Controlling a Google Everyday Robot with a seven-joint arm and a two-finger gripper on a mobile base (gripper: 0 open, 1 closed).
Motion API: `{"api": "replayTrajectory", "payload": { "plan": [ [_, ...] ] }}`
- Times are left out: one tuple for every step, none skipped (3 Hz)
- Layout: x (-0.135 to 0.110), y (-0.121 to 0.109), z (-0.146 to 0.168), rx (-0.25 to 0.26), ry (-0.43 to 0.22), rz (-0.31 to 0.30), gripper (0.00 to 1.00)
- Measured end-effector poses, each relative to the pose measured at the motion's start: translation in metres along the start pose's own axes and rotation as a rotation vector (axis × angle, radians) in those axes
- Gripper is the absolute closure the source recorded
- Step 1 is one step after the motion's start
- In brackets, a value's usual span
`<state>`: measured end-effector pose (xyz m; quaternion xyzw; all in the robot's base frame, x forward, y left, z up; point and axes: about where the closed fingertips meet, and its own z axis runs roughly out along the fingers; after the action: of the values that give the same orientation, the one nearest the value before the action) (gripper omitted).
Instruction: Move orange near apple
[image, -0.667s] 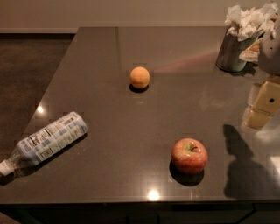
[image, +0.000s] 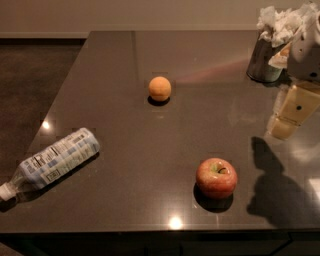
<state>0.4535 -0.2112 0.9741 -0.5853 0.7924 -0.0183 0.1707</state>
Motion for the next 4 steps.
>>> {"api": "replayTrajectory", "payload": {
  "plan": [
    [-0.026, -0.031, 0.024, 0.003, -0.069, 0.063, 0.00],
    [-0.058, -0.072, 0.055, 0.033, -0.139, 0.122, 0.00],
    [-0.091, -0.101, 0.084, 0.060, -0.221, 0.167, 0.00],
    [-0.139, -0.119, 0.125, 0.069, -0.307, 0.190, 0.00]
  ]
}}
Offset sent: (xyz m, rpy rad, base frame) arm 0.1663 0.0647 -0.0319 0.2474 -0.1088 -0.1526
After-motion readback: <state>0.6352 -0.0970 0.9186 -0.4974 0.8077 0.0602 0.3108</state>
